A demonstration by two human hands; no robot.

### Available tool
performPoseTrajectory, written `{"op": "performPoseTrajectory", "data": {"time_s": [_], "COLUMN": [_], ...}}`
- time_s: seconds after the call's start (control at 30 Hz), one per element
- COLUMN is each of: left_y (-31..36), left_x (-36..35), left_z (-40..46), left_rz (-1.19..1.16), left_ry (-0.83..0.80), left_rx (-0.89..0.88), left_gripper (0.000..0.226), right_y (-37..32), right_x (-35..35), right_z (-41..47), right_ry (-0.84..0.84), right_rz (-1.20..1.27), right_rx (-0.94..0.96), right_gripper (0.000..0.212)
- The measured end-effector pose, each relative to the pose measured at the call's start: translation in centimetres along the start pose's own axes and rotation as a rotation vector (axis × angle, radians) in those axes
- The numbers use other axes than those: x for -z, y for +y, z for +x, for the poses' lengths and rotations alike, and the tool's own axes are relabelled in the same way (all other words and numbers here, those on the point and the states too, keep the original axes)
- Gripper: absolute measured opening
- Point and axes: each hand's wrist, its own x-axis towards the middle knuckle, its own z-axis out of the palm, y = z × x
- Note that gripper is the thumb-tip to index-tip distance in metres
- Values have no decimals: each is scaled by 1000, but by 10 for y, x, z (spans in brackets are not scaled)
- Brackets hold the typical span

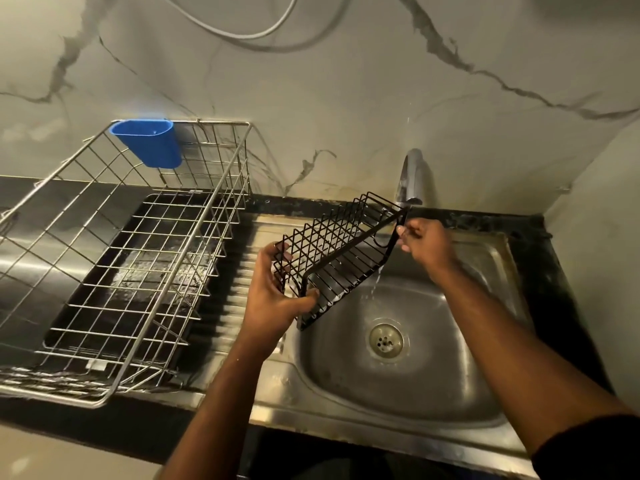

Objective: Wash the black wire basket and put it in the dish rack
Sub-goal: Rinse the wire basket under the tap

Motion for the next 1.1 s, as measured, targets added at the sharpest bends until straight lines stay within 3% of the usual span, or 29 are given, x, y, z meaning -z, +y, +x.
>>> {"op": "performPoseTrajectory", "data": {"time_s": [0.57,0.73,1.1], "left_y": [-6,-12,-23], "left_x": [-10,-10,-7], "left_z": [-2,-3,-8], "left_rz": [-214,-208,-184], "left_ry": [-46,-87,-143], "left_rx": [87,78,34], "left_gripper": [64,72,80], "right_y": [1,-6,-12], "right_x": [22,28,33], "right_z": [-17,-28,-35], "right_ry": [126,188,227], "right_rz": [7,12,-40], "right_rx": [-21,-28,22], "right_gripper": [11,27,27]}}
